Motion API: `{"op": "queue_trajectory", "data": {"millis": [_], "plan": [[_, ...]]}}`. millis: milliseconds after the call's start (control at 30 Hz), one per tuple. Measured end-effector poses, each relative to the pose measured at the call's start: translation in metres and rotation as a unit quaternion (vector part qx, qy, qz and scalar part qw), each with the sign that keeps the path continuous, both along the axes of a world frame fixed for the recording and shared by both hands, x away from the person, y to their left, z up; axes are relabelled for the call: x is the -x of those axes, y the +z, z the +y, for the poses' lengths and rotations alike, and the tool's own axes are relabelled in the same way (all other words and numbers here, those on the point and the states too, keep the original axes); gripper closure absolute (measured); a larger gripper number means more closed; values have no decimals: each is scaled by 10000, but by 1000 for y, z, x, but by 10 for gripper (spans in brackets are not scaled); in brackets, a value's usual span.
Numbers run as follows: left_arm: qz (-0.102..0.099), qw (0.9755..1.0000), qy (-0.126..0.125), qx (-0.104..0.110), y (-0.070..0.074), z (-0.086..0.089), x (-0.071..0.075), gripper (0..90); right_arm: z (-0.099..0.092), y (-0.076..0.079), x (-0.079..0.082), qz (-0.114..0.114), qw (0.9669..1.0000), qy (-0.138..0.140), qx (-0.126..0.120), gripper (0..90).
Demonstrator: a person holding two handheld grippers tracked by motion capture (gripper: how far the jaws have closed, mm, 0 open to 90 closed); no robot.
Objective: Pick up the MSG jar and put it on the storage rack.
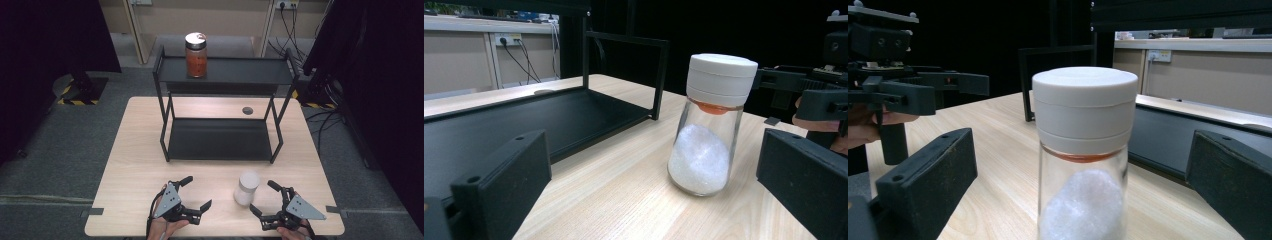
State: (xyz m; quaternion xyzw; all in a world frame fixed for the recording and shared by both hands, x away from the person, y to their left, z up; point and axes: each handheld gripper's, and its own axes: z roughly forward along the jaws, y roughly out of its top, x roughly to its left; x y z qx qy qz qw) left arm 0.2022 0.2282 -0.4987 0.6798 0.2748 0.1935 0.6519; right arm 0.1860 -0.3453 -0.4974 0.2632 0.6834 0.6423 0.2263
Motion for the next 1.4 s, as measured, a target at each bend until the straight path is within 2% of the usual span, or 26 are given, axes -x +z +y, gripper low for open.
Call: {"op": "queue_trajectory", "data": {"millis": [233, 633, 800, 1167, 1400], "plan": [[16, 10000, -36, -6, -1, -1, 1, 4, 1, 1, -1, 58, 9999, -120, 38, 3], [34, 10000, -21, -47, -2, -1, 0, 4, 14, 2, -6, 112, 9995, -250, 124, 3], [12, 10000, -39, -62, -3, -1, 0, 5, 20, 3, -11, 112, 9996, -166, 174, 9], [13, 10000, -31, -76, -5, -1, 0, 5, 25, 3, -20, 151, 9996, -126, 196, 94], [0, 9999, -65, -79, -5, -1, 1, 5, 34, 5, -28, 189, 9994, -57, 277, 185]]}}
